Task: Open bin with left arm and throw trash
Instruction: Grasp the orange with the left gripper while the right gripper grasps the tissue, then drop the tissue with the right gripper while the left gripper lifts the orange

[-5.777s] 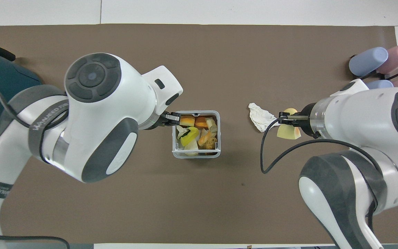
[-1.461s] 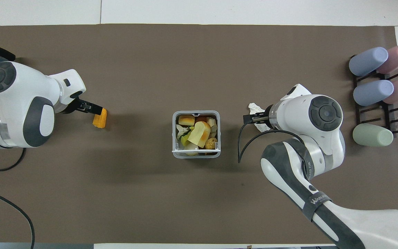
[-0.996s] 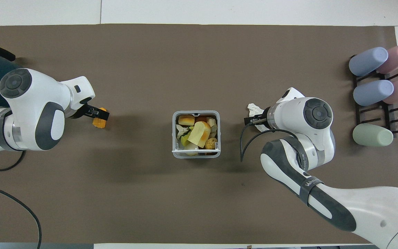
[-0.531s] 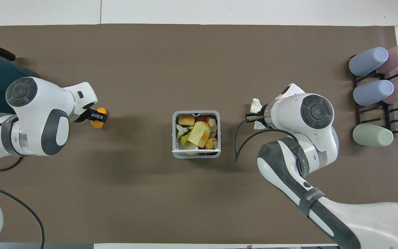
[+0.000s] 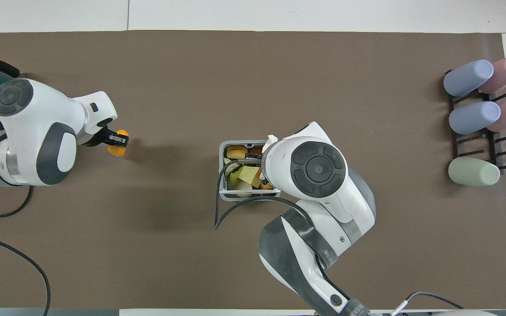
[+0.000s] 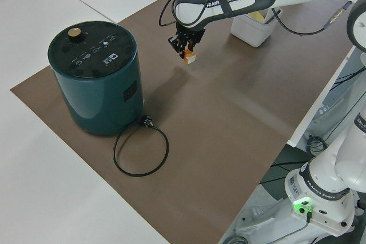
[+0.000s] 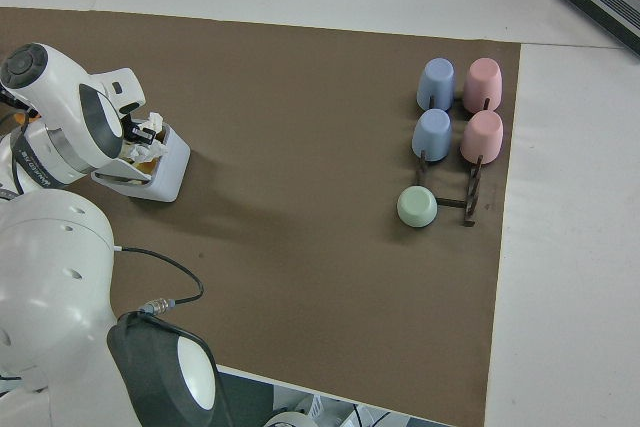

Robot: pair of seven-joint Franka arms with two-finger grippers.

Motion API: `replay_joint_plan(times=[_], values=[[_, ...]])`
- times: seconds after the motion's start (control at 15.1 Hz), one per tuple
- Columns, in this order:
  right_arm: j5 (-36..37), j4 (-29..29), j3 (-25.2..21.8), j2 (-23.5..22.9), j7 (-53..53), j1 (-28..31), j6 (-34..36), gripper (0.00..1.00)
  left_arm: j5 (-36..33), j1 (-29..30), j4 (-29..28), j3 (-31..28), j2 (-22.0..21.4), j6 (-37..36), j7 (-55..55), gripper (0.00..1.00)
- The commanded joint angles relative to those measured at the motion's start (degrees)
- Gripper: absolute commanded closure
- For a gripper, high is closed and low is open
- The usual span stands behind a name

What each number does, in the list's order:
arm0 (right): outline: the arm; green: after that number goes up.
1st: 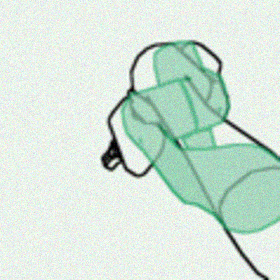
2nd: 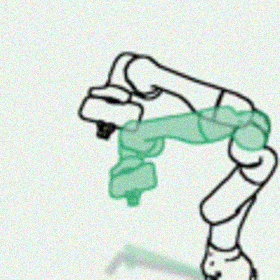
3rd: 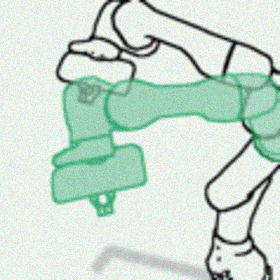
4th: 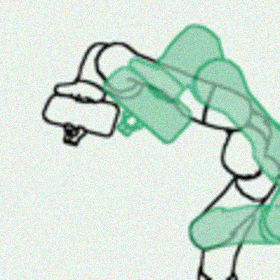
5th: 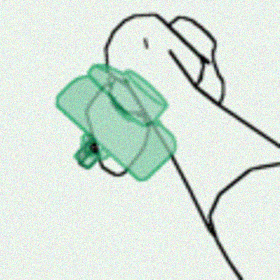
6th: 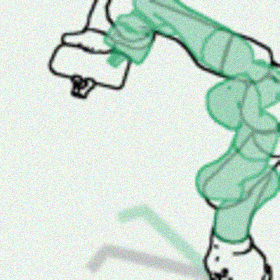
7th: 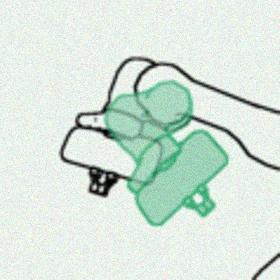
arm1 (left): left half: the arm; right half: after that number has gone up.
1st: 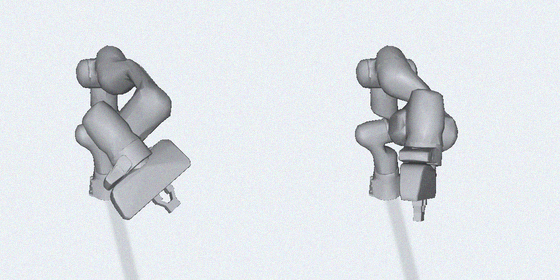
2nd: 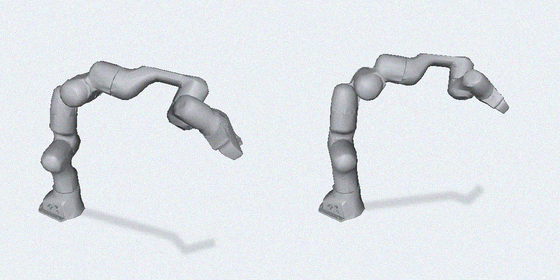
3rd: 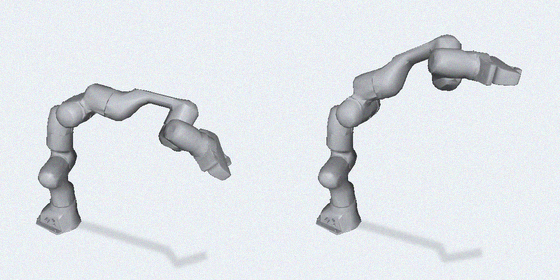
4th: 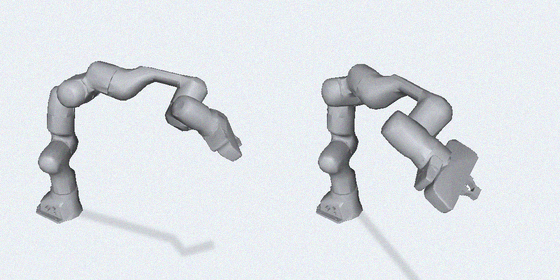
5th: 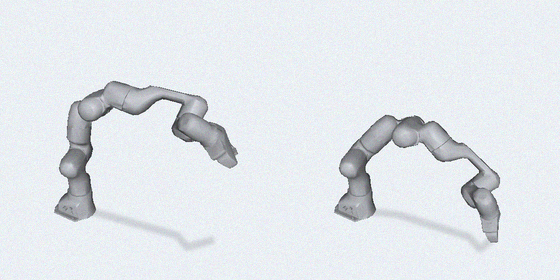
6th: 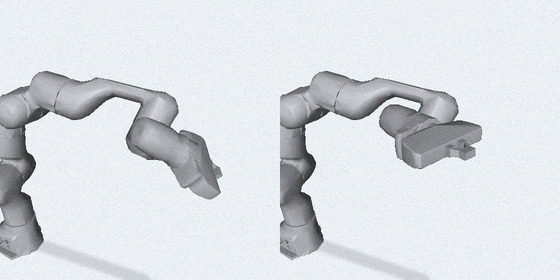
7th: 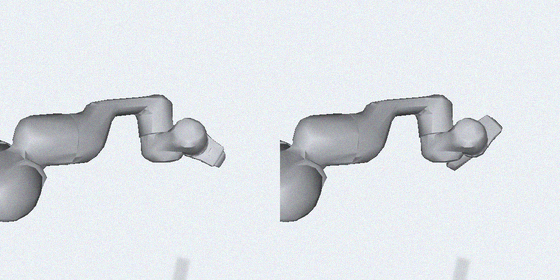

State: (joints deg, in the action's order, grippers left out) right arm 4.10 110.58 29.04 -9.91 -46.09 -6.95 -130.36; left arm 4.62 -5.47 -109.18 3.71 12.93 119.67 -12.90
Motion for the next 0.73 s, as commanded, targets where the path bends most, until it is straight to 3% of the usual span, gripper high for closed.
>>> replay_joint_plan(times=[0.0, 0.27, 0.33, 0.4, 0.66], values=[[-0.8, -1.4, 0.1, -1.4, -1.6, -1.5, -0.7, 1.0, 3.5, -0.2, 8.4, -0.2, -0.4, -10.3, 2.1, 1.0], [-1.6, -1.2, 0.1, -1.4, -2.5, -2.2, -2.2, 1.0, 3.7, -1.6, 11.2, 1.5, -1.1, -13.6, 8.5, 1.0], [-1.7, -1.2, 0.1, -1.3, -2.9, -2.6, -2.3, 0.31, 3.7, -2.3, 11.2, 1.7, -1.1, -13.5, 9.7, 1.0], [-1.7, -1.2, 0.1, -1.3, -3.0, -3.2, -2.2, 0.0, 3.7, -2.8, 11.2, 1.7, -1.1, -13.4, 10.7, 1.0], [-1.7, -1.2, 0.0, -1.1, -6.6, -4.4, -1.7, 0.0, 3.8, -3.2, 11.6, 4.0, -1.1, -12.9, 14.9, 1.0]])
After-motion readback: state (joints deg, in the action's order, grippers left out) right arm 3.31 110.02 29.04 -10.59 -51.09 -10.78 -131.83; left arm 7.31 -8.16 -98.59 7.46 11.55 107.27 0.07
